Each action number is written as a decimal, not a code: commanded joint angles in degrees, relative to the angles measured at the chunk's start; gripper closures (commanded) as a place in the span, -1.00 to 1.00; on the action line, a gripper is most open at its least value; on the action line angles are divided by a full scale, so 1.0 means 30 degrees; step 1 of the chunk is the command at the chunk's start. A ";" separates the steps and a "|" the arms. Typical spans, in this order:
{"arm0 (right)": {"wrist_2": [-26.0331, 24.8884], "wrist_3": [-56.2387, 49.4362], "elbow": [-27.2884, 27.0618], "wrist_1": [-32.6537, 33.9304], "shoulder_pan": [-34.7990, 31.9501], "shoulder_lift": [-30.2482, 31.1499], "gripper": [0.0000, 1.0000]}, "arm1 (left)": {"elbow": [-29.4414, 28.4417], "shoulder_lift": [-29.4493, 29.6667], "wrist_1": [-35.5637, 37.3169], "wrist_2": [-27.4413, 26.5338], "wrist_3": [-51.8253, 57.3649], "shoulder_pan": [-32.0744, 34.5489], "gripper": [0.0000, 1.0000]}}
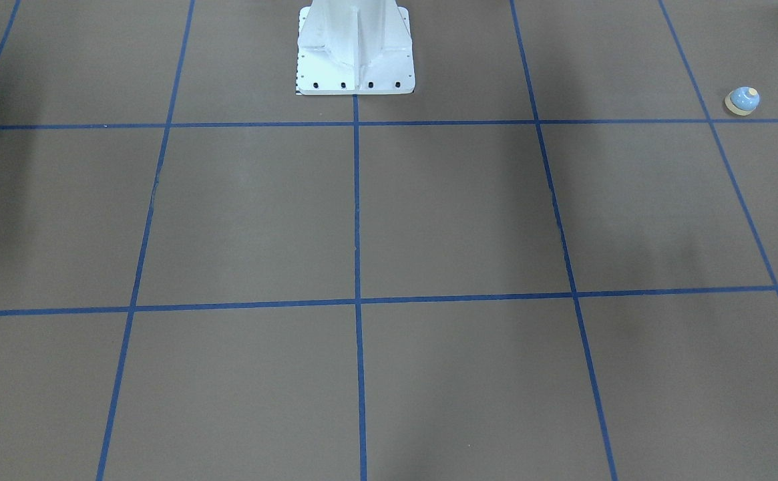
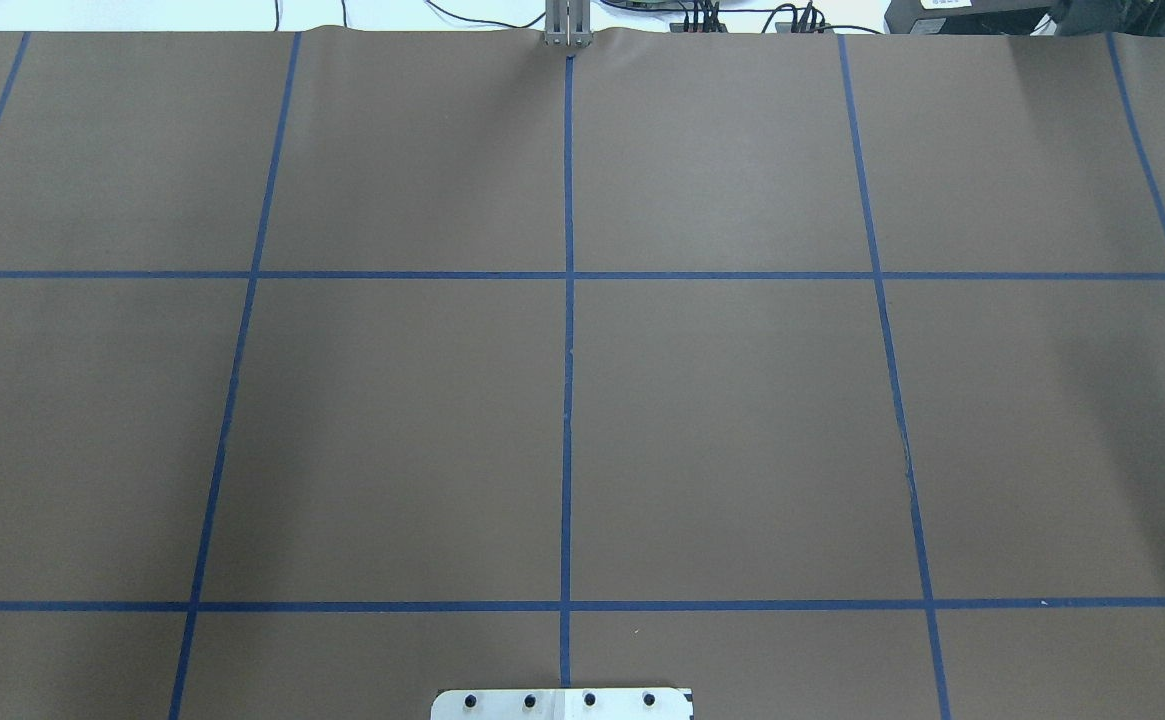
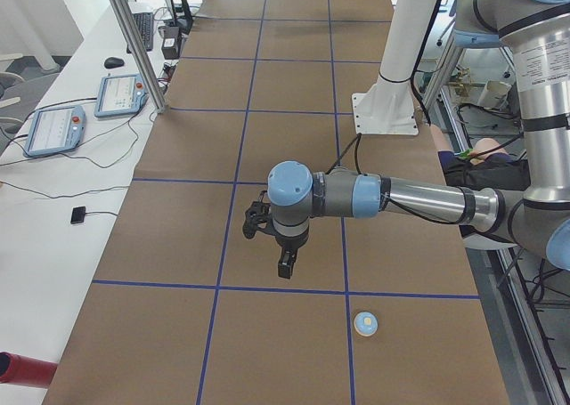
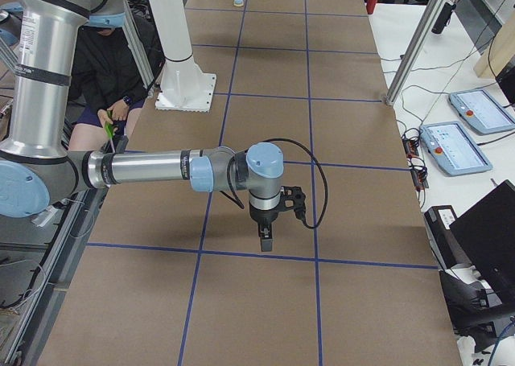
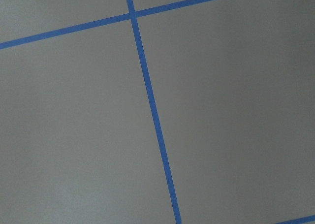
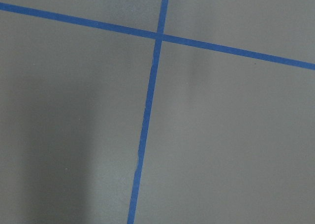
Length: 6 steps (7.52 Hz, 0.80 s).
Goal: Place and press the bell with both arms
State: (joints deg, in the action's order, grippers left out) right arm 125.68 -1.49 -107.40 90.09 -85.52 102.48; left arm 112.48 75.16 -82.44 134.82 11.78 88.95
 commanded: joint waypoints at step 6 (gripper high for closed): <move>0.0878 0.0000 -0.0115 0.0000 0.0088 -0.0235 -1.00 | -0.0022 0.0405 -0.0146 -0.0059 -0.0028 -0.0029 -1.00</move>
State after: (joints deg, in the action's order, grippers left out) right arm 127.87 -1.52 -107.47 90.09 -85.35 101.89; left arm 112.48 75.83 -82.80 134.58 12.15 88.92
